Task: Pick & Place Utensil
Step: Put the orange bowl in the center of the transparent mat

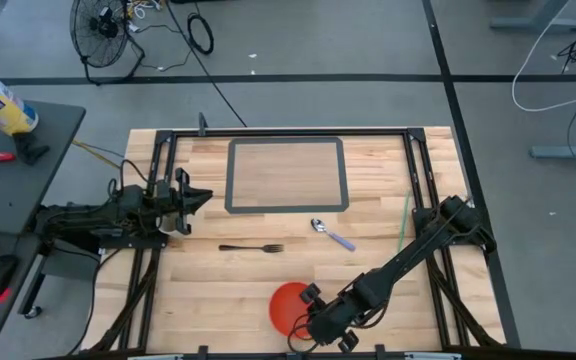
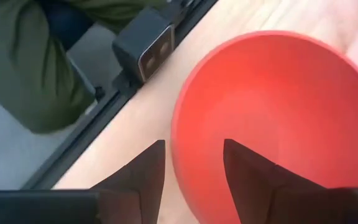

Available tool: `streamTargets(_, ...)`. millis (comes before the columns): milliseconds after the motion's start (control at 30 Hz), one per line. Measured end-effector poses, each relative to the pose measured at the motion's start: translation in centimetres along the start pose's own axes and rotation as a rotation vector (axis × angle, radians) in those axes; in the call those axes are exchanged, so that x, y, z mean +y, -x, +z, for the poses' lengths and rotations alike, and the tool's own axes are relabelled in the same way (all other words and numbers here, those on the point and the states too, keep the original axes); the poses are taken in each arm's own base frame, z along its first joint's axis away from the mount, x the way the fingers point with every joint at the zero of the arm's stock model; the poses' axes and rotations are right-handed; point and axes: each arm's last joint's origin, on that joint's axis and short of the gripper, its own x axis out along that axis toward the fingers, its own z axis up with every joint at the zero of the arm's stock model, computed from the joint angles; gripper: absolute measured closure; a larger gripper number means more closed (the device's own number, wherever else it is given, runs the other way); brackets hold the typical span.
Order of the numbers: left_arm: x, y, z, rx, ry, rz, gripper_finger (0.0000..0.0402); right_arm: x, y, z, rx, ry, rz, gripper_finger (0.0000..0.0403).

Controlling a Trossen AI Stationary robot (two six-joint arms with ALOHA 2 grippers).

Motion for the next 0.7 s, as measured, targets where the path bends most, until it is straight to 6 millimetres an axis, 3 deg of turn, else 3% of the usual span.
streamTargets(233,0.0,0.0,0.0,0.0,0.0,0.0,0.036,0.1,-0.5,-0.2,0.025,0.129,0.006,0.0244)
streamTargets(700,0.0,0.0,0.0,0.0,0.0,0.0,0.036,-0.2,-1.5,-1.2,0.093,0.238,0.046,0.0313)
